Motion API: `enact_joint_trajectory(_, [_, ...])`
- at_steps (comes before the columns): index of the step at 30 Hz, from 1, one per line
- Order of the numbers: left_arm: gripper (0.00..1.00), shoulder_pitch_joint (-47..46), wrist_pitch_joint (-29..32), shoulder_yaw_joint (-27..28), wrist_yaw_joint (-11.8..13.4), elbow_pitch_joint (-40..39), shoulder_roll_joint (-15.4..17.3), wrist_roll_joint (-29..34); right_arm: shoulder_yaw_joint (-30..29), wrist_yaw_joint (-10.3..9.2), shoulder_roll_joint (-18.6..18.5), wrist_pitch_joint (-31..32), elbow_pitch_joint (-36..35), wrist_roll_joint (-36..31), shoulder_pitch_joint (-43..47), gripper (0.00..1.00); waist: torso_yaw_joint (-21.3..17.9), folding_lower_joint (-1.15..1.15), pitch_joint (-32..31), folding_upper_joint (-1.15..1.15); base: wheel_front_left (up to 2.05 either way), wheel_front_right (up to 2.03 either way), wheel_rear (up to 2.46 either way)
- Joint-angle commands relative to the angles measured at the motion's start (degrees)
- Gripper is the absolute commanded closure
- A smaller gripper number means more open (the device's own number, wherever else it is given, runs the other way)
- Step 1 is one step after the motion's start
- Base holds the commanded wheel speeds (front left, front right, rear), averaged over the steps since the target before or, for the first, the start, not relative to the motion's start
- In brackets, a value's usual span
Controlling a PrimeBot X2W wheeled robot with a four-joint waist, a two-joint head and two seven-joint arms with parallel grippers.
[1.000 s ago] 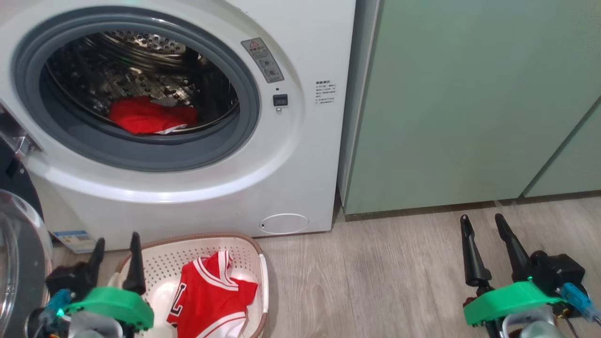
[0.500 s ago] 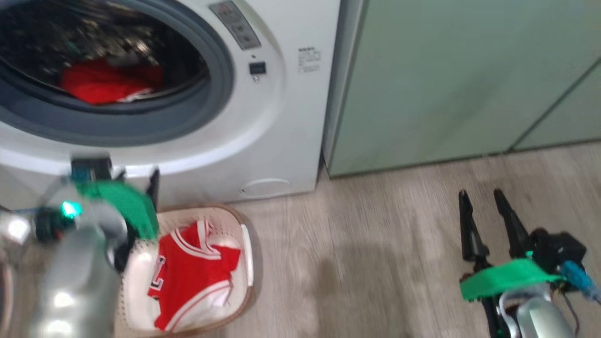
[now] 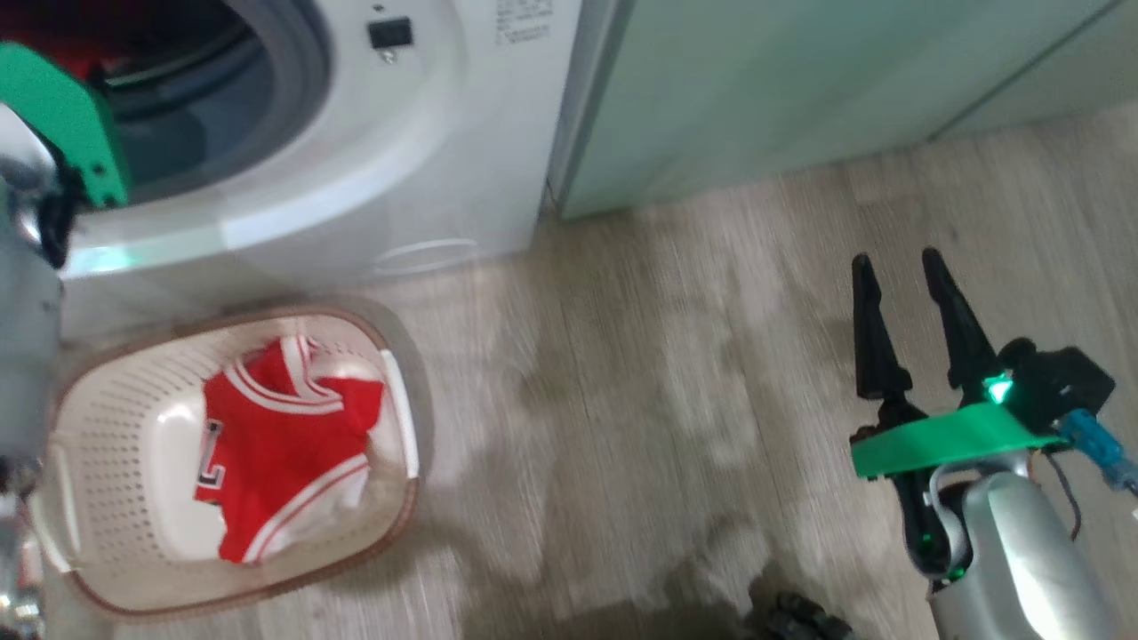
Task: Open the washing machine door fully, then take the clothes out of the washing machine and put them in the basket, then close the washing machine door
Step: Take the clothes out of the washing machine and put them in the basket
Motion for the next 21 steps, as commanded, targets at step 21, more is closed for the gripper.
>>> enact_joint_trajectory(21, [0.00, -18.2, -1.3, -1.9, 6.3, 13.8, 10.6, 3.6, 1.8, -0.04, 0.6, -0.4, -3.7, 0.3, -5.2, 0.00, -4.8, 0.00, 14.5, 0.00, 0.00, 0.00, 0.00])
